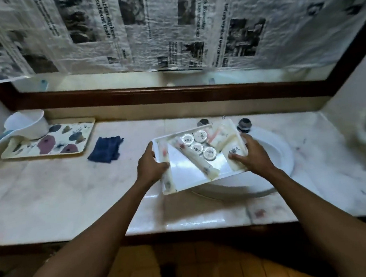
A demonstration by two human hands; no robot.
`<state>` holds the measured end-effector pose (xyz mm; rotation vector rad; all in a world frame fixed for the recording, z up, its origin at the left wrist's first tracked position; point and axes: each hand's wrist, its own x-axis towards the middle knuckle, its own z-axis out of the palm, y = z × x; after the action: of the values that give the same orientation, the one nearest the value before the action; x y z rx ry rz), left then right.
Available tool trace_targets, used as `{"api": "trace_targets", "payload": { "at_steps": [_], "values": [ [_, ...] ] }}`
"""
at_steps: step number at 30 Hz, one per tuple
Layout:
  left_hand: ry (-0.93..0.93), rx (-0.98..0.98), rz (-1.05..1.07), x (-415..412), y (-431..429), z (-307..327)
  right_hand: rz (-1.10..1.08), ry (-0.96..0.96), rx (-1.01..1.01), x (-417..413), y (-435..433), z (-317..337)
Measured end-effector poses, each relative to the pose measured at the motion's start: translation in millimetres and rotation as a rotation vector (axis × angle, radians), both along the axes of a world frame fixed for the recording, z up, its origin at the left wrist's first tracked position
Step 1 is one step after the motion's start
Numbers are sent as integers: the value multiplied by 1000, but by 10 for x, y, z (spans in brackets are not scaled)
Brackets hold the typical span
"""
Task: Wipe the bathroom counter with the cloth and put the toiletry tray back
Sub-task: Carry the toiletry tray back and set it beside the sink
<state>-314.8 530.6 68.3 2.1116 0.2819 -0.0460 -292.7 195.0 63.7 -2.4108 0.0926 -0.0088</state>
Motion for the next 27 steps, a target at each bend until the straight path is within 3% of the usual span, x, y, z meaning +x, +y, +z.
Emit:
{"api": "trace_targets", "payload": {
  "at_steps": [13, 27],
  "values": [
    [-25, -18, -327, 1238, -1864, 243, -354, 22, -4, 185, -1733, 80],
    [-34, 25, -491, 2332, -3439, 204, -645, 53, 91, 749, -2999, -115]
  ]
}}
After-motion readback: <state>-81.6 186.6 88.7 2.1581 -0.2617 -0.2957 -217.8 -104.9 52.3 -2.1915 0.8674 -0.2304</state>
